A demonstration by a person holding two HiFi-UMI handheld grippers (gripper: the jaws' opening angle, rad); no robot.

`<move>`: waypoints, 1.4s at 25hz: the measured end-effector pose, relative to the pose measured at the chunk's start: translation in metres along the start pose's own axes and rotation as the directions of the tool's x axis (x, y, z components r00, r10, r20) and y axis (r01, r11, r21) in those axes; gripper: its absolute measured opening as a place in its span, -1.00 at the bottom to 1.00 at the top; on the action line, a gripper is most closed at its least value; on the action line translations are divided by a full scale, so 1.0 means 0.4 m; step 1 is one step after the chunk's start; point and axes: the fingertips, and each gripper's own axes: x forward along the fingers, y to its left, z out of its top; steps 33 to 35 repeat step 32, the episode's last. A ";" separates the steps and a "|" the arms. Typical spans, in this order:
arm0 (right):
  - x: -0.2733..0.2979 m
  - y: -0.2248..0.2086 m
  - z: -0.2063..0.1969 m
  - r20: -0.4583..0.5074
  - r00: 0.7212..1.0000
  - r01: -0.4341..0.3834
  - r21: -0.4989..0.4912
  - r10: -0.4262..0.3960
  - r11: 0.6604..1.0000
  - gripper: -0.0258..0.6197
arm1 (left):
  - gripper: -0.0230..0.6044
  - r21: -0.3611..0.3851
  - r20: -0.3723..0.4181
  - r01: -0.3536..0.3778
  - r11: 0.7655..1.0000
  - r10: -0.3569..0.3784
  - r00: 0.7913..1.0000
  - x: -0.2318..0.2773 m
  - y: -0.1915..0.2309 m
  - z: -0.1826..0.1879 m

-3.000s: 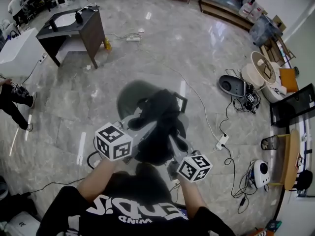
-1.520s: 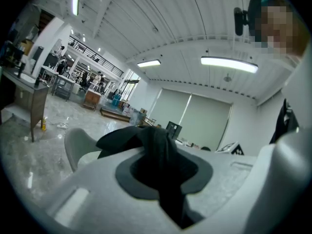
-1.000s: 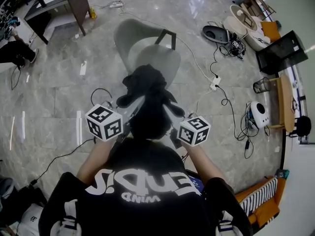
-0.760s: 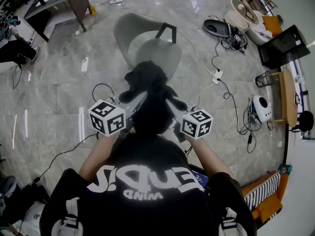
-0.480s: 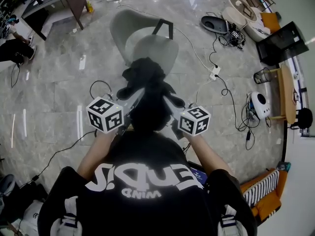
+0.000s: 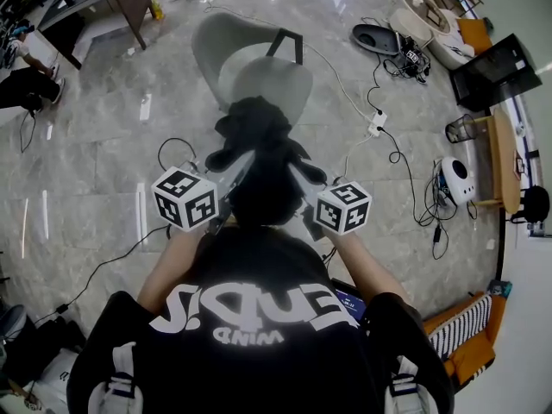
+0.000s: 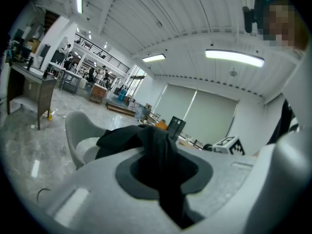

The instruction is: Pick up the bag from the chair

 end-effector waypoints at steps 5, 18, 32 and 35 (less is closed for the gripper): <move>-0.010 0.002 0.001 -0.008 1.000 -0.003 -0.003 0.003 1.000 -0.85 | -0.74 -0.007 -0.006 0.001 1.000 -0.001 1.000 0.000 -0.013 0.000; -0.003 0.011 -0.004 -0.024 1.000 -0.012 -0.005 0.012 1.000 -0.85 | -0.74 -0.017 -0.011 0.002 1.000 -0.002 1.000 -0.012 -0.006 -0.002; -0.002 -0.021 0.001 -0.041 0.999 -0.001 0.006 0.002 1.000 -0.85 | -0.74 -0.041 -0.009 0.010 0.999 -0.010 1.000 0.018 0.002 -0.007; -0.002 -0.021 0.001 -0.041 0.999 -0.001 0.006 0.002 1.000 -0.85 | -0.74 -0.041 -0.009 0.010 0.999 -0.010 1.000 0.018 0.002 -0.007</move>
